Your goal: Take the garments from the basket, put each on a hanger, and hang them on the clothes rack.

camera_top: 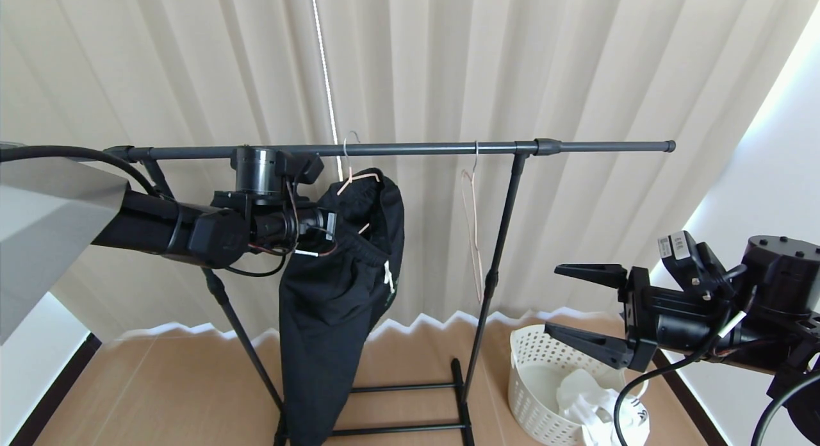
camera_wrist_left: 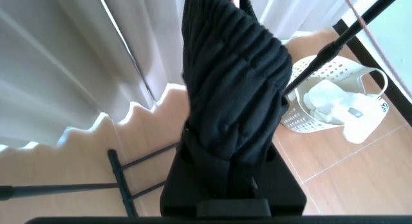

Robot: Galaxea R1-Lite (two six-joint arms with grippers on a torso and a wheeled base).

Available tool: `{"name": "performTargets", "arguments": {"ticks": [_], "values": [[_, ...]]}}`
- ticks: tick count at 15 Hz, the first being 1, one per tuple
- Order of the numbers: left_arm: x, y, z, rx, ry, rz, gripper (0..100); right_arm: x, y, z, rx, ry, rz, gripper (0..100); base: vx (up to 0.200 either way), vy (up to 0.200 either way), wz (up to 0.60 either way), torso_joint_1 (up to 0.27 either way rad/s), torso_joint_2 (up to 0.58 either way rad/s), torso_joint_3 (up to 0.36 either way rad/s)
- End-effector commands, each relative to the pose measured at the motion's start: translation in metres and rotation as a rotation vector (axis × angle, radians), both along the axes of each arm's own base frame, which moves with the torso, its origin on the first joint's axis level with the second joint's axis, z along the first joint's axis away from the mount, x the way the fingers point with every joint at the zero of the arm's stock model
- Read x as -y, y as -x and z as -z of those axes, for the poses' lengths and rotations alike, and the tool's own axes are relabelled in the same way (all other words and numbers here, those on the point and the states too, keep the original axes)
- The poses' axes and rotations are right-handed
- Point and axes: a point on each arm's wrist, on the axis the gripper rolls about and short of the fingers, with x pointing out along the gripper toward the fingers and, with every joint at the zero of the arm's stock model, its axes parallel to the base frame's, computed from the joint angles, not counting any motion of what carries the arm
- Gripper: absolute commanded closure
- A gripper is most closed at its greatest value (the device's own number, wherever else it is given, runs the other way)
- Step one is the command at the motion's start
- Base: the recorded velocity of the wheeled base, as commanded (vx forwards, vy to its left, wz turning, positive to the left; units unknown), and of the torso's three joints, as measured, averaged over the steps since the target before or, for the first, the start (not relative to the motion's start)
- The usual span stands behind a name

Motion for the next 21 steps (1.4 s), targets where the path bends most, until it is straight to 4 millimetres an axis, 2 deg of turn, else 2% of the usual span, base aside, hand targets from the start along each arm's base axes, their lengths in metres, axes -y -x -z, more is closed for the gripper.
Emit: {"name": "performTargets", "arguments": {"ticks": [1, 8, 9, 12, 14, 16, 19, 20, 21], "values": [[0.002, -0.006, 0.011, -0.022, -0.006, 0.000, 100, 0.000, 0.000, 0.001, -0.001, 0.000, -0.001, 0, 0.000, 0.000, 0.00, 0.000, 0.00, 0.000], [0.002, -0.008, 0.014, -0.024, -0.008, -0.001, 100, 0.000, -0.001, 0.002, -0.007, 0.001, -0.001, 0, 0.000, 0.000, 0.00, 0.000, 0.00, 0.000], [0.001, -0.008, 0.013, -0.023, -0.006, -0.002, 0, 0.000, -0.001, 0.002, -0.007, 0.001, -0.001, 0, 0.000, 0.000, 0.00, 0.000, 0.00, 0.000], [-0.002, 0.001, 0.004, -0.015, -0.003, -0.002, 0, 0.000, -0.001, 0.001, -0.003, 0.001, -0.001, 0, 0.000, 0.000, 0.00, 0.000, 0.00, 0.000], [-0.008, 0.024, -0.023, 0.025, 0.005, 0.001, 0, 0.000, 0.001, -0.004, 0.020, -0.003, -0.001, 0, 0.000, 0.000, 0.00, 0.000, 0.00, 0.000], [-0.020, 0.066, -0.056, 0.078, 0.016, 0.002, 0, 0.002, 0.012, -0.023, 0.086, -0.014, 0.015, 0, 0.000, 0.000, 0.00, 0.000, 0.00, 0.000], [-0.035, 0.117, -0.081, 0.113, 0.026, 0.002, 0, 0.002, 0.028, -0.043, 0.150, -0.009, 0.103, 0, 0.000, 0.000, 0.00, 0.000, 0.00, 0.000], [-0.050, 0.170, -0.087, 0.117, 0.030, 0.005, 0, 0.002, 0.051, -0.067, 0.199, 0.007, 0.302, 0, 0.000, 0.000, 0.00, 0.000, 0.00, 0.000], [-0.056, 0.193, -0.085, 0.123, 0.032, 0.005, 0, 0.003, 0.064, -0.077, 0.211, 0.013, 0.382, 0, 0.000, 0.000, 0.00, 0.000, 0.00, 0.000]]}}
